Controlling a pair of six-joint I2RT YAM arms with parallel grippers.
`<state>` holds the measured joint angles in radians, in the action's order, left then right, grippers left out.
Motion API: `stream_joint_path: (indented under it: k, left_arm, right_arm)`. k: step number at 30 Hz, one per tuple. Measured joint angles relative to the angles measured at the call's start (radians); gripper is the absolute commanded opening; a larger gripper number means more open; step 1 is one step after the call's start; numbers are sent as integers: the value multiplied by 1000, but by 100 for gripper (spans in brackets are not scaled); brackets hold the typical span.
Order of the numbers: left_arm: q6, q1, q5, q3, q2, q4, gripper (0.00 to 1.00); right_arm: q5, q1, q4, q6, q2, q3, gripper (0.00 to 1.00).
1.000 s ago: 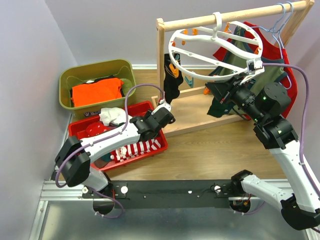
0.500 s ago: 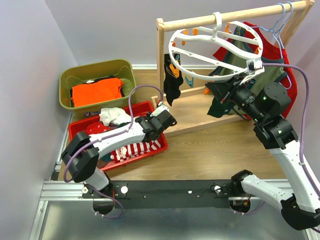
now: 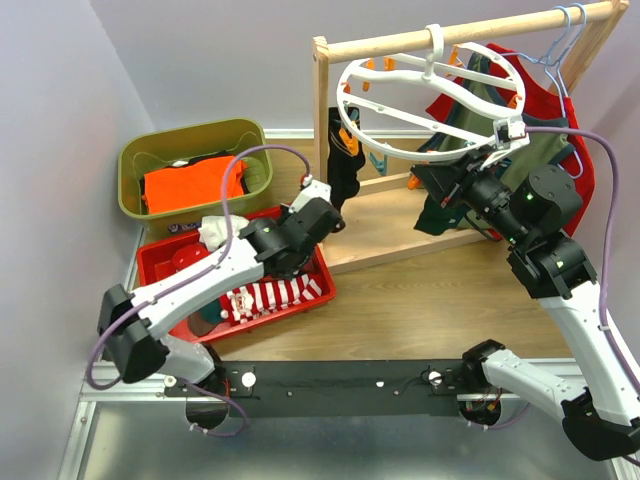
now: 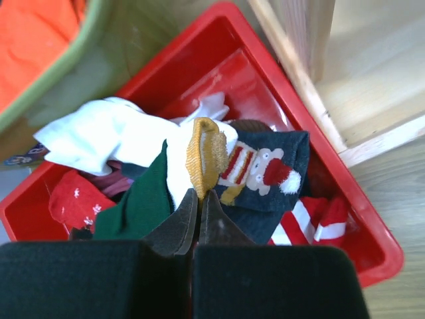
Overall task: Clip the socks to the hanger
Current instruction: Pick up the sock from the bin.
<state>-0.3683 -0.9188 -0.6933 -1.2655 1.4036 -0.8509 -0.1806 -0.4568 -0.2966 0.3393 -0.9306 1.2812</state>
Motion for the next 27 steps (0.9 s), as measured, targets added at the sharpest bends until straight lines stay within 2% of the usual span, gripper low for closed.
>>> stream_joint_path:
  k: [6,15,19,27]
  left_arm:
    - [13,0,38,-59,-71,-20,0]
    - [141,0,357,-202,-206,143,0]
    - [180,0,472,-254,-175,192,0]
    - [243,0,688,-352,-11,207,0]
  right_arm:
    - [0,0,0,0,0,-2,14]
    - [-6,0,11,0,0,-2,14]
    - [-20,0,19,0,0,-2,14]
    - [-50,1,36,-8,0,-2,14]
